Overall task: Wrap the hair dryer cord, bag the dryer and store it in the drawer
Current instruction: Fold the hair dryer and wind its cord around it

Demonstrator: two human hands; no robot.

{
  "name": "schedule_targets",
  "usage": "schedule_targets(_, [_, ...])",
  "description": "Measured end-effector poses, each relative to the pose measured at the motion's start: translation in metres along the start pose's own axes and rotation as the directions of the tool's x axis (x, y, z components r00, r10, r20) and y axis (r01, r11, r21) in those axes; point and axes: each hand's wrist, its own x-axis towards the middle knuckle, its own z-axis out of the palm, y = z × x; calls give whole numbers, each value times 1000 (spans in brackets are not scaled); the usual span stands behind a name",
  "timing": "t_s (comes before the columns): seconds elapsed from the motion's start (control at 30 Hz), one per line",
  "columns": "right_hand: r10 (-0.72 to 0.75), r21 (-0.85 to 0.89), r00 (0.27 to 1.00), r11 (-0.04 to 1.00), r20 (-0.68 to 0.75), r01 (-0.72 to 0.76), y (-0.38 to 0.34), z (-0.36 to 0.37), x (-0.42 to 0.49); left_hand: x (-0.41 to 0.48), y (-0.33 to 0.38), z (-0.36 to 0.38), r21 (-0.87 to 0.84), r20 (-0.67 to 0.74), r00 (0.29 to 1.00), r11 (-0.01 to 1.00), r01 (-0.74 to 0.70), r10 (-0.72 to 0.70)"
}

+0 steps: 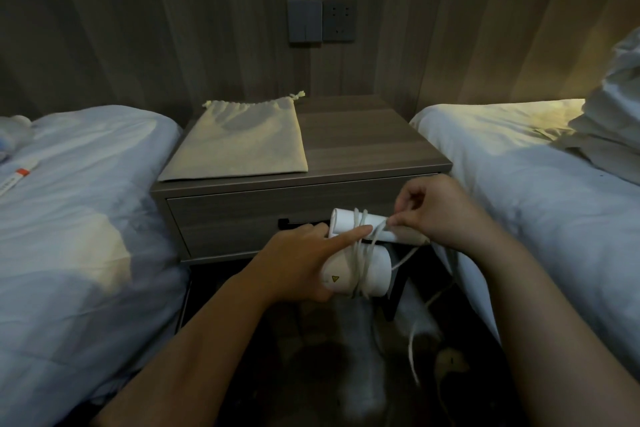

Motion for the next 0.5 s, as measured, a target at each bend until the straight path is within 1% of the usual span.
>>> schedule_targets(0.1, [57,-66,994,996,-95,-63,6,-1,2,0,1,0,5,-19,1000,1000,-18,18])
schedule_targets(0.2, [78,-54,990,995,-118,-85,10,2,4,0,3,-2,13,-20,999,999,-34,34])
schedule_targets(0.3, [64,85,995,995,-78,-58,13,5,6,1,7,-5,28,-29,997,997,-73,74])
schedule_targets(0.37, [20,167,999,986,-45,-13,17,4,7,1,10,-6,44,-26,996,995,-86,87])
schedule_targets(0.5, [-32,196,999,980,41,23,22,4,8,2,14,-5,65,-7,996,994,-86,87])
